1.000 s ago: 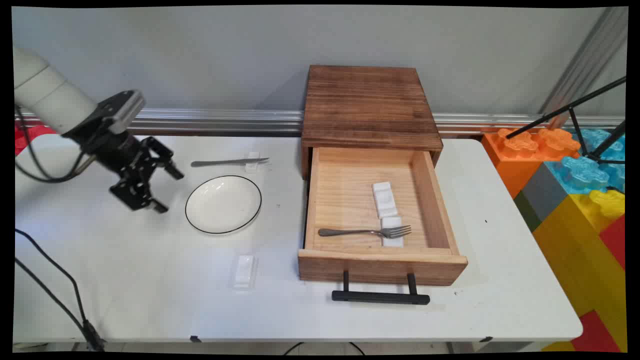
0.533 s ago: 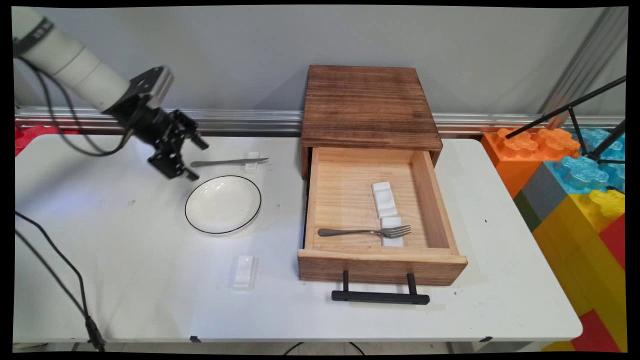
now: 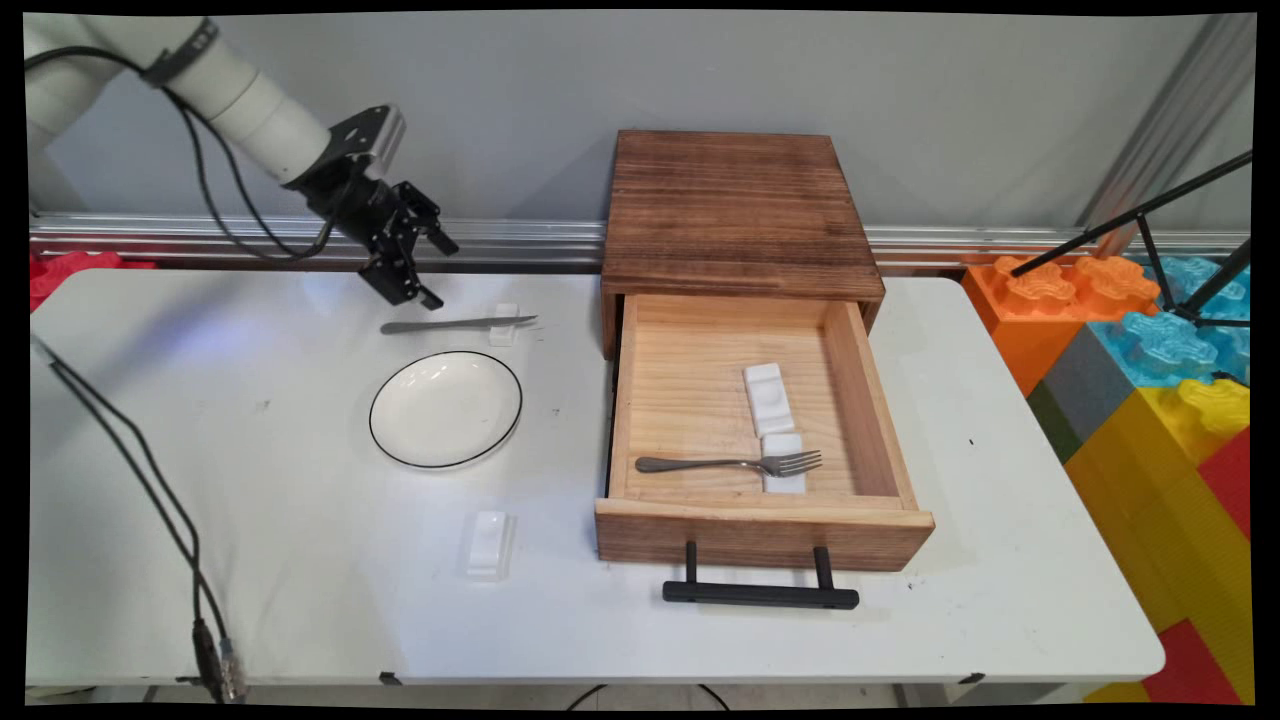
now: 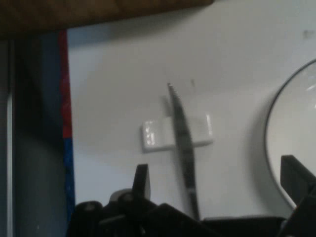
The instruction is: Pick up the knife from the left of the white plate
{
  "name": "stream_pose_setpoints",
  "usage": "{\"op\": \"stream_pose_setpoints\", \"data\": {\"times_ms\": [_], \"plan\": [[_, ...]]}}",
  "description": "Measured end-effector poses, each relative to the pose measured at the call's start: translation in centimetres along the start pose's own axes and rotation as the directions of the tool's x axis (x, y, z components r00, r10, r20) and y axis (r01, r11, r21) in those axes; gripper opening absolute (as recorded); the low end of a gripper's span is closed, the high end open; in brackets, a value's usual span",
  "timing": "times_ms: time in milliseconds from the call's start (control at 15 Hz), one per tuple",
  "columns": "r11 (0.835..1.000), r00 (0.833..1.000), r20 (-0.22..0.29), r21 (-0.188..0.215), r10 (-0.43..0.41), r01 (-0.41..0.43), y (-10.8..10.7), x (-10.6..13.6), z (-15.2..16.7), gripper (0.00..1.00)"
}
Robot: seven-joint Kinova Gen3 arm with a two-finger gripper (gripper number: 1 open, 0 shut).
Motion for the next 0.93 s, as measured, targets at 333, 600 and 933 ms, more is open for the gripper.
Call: {"op": "stream_pose_setpoints", "data": {"times_ms": [333,600,933], "plan": [[0.999,0.999,0.024,-0.03,-0.039,0.04,-4.1,-1.9,1.9,1.0],[0.994,0.996,0.048,-0.073,-0.071,0.075,-5.5,-3.1,3.3,1.0],[0.987,0.993,0.063,-0.113,-0.105,0.111,-6.1,-3.7,5.2,1.0]]}}
